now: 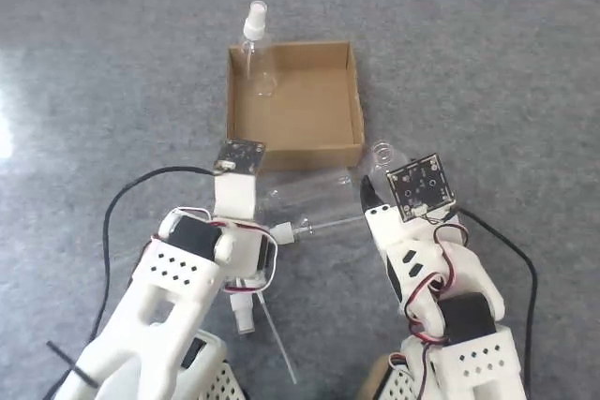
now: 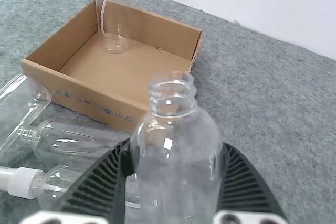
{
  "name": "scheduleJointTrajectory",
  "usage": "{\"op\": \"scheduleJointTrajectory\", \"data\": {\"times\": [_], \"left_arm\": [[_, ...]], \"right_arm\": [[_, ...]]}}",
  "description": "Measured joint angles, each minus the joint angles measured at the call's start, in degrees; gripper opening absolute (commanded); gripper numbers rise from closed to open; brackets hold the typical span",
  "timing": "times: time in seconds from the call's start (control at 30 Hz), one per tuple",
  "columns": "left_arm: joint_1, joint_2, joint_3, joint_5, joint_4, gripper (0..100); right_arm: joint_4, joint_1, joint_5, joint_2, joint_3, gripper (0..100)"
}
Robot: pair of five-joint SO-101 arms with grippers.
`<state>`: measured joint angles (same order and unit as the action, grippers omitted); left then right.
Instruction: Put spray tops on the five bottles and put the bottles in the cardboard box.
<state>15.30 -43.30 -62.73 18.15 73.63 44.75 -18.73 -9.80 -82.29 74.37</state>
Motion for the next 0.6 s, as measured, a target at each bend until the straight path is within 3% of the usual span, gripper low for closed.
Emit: {"op": "scheduleJointTrajectory", "data": {"times": [0.17, 0.6], "left_arm": [[0.4, 0.0, 0.0, 4.9, -0.2, 19], [0.4, 0.4, 0.0, 5.4, -0.2, 19]], "right_arm": [[0.0, 0.0, 0.0, 0.0, 0.0, 11.2], [0.0, 0.0, 0.0, 0.0, 0.0, 11.2]]}}
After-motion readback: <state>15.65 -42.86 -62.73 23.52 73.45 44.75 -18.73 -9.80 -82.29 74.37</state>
